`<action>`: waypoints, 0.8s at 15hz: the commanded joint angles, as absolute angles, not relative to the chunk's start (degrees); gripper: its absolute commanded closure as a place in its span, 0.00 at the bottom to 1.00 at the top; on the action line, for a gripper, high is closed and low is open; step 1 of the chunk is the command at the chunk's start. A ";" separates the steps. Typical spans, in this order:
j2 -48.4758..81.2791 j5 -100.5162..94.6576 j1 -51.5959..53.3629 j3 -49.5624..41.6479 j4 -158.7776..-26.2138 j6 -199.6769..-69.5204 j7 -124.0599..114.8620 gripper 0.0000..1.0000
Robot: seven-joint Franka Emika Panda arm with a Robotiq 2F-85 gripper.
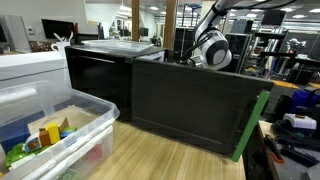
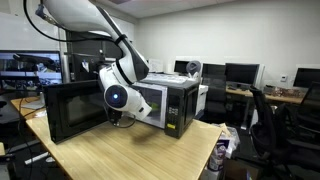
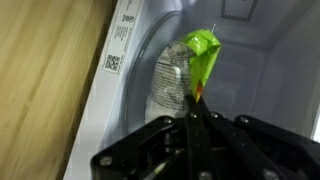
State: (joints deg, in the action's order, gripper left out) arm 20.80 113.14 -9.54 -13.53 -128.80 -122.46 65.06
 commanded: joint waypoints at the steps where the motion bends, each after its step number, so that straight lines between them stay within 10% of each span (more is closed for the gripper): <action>1: 22.57 115.29 -8.34 -13.20 -126.64 -125.00 65.57 1.00; 12: 27.92 120.18 -5.37 -12.09 -120.75 -130.29 66.12 1.00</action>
State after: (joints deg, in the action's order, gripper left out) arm 26.40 117.11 -6.35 -12.57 -122.72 -128.01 65.06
